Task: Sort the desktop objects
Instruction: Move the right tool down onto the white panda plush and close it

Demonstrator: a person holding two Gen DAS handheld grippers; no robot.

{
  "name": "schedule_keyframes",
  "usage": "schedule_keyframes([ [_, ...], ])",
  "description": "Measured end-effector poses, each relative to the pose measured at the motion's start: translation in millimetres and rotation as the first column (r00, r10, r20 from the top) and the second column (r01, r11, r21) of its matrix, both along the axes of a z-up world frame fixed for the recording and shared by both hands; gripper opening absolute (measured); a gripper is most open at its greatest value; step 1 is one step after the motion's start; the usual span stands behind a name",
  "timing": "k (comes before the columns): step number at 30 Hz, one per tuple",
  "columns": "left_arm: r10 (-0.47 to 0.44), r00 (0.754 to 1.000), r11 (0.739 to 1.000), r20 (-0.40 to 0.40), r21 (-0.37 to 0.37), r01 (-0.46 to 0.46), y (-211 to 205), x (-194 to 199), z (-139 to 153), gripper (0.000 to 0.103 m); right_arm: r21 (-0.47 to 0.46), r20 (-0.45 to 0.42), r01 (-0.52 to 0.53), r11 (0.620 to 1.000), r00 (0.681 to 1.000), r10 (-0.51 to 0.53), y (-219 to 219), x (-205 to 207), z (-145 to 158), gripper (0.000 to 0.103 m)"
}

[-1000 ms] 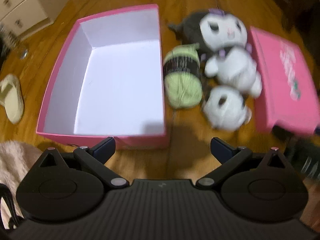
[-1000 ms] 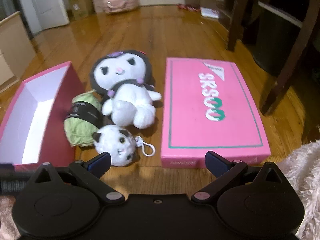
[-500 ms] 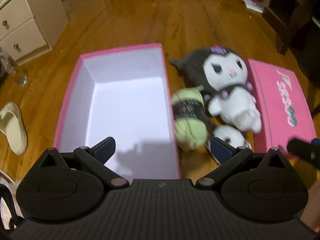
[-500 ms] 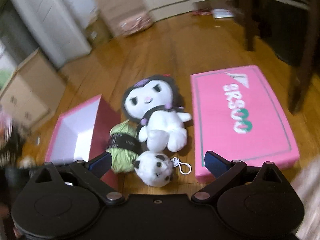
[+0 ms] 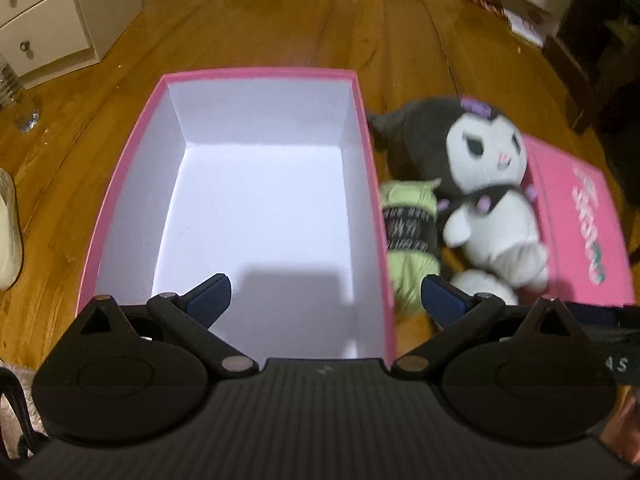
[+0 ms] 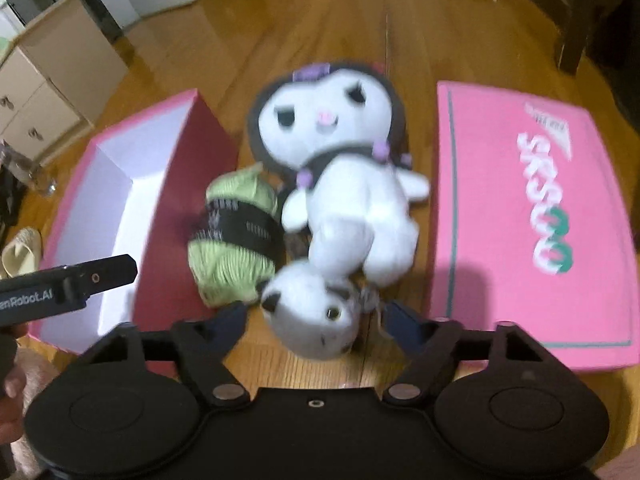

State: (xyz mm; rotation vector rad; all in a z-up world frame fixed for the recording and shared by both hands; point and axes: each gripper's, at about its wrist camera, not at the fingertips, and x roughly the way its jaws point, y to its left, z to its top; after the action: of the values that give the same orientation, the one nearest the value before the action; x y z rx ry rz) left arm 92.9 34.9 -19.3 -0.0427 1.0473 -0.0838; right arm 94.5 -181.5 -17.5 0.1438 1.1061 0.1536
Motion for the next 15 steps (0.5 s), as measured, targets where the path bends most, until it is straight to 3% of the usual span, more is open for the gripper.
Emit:
schedule_keyframes([
  [10,-0.040,0.999,0.999,-0.028,-0.028,0.039,-3.4,5.9,-17.9,0.103,-0.078,-0.079,-0.009,0.997,0.997,0.002,39.0,12.4,-45.2,0.072],
  [15,-0.033,0.998,0.999,-0.050,-0.025,0.032,-0.9,8.9,-25.8,0.103,-0.134,-0.108,0.035,0.990,0.993,-0.050,30.9,14.5,-61.1,0.075],
])
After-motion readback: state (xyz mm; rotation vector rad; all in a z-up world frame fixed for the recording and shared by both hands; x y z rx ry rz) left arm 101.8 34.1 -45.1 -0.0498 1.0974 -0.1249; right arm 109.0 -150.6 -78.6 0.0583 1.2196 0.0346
